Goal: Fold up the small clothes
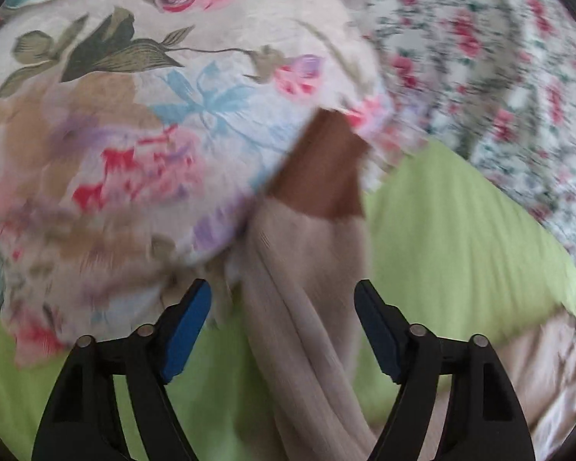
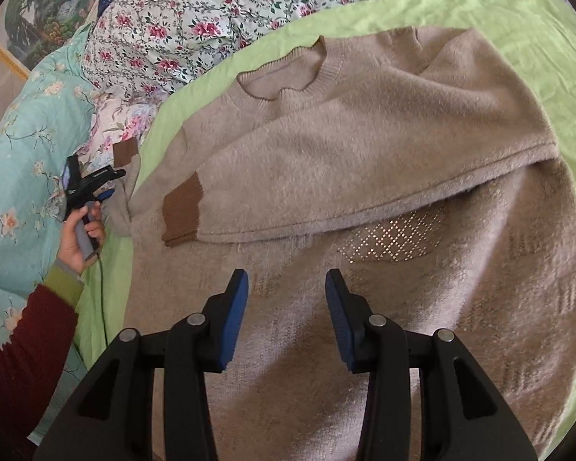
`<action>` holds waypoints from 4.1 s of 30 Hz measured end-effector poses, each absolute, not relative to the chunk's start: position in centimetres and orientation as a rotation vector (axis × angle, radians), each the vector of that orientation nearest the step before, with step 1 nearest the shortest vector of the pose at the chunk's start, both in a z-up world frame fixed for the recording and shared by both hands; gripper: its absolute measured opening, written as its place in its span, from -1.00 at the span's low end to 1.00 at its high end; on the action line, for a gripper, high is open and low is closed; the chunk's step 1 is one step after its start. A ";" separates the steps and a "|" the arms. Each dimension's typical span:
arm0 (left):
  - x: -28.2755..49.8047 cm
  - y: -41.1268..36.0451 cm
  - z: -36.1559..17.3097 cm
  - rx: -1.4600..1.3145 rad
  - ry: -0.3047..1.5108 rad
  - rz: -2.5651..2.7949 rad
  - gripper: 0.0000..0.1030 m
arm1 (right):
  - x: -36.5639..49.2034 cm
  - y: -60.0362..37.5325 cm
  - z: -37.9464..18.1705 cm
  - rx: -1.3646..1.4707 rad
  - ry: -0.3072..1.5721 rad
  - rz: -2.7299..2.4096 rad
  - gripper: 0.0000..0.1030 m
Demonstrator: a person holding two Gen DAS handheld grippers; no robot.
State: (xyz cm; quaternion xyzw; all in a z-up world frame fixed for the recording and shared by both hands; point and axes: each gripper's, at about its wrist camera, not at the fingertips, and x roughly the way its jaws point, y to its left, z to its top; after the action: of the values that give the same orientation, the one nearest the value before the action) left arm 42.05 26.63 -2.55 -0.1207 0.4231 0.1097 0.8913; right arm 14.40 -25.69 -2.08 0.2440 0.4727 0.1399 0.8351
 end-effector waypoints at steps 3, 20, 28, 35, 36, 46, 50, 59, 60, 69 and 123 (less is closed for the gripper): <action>43.0 27.4 -3.6 -0.266 0.907 0.200 -0.73 | 14.4 -25.8 -2.0 0.514 0.998 0.292 -0.16; 29.6 7.3 5.8 -0.169 0.622 -0.305 -0.89 | 11.3 -28.6 -0.5 0.567 0.923 0.254 -0.16; 26.7 -7.2 3.6 -0.048 0.660 -0.542 -0.89 | 9.8 -31.3 -0.6 0.616 0.890 0.193 -0.16; 26.3 -13.9 -1.9 -0.005 0.752 -0.602 -0.88 | 10.3 -32.2 -0.9 0.643 0.885 0.186 -0.16; 26.1 -14.4 -2.7 0.002 0.775 -0.620 -0.85 | 10.5 -32.2 -0.9 0.650 0.883 0.189 -0.16; 21.3 -8.5 -2.9 -0.005 0.817 -0.572 0.02 | 16.0 -31.2 -0.8 0.713 0.867 0.199 -0.16; 19.6 -2.1 -2.5 -0.056 0.796 -0.409 0.13 | 19.1 -30.0 -2.6 0.678 0.962 0.179 -0.14; 21.3 7.6 -5.7 -0.172 0.912 -0.174 0.12 | 21.7 -27.5 -0.3 0.627 0.902 0.283 -0.78; 21.6 7.5 -5.9 -0.167 0.918 -0.184 0.12 | 21.6 -27.8 1.0 0.620 0.863 0.288 -0.78; 26.2 7.9 -6.5 -0.131 0.933 -0.013 0.07 | 19.3 -33.8 2.8 0.600 0.781 0.143 -0.78; 5.3 9.1 -4.8 -0.173 1.049 -0.399 0.07 | -3.9 -35.0 0.6 0.478 0.963 0.064 -0.27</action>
State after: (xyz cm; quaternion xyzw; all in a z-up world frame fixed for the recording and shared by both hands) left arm 5.27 9.07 -4.84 -0.0820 0.4969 -0.1889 0.8430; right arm -3.85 -35.03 0.61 0.2276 0.4585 0.0303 0.8585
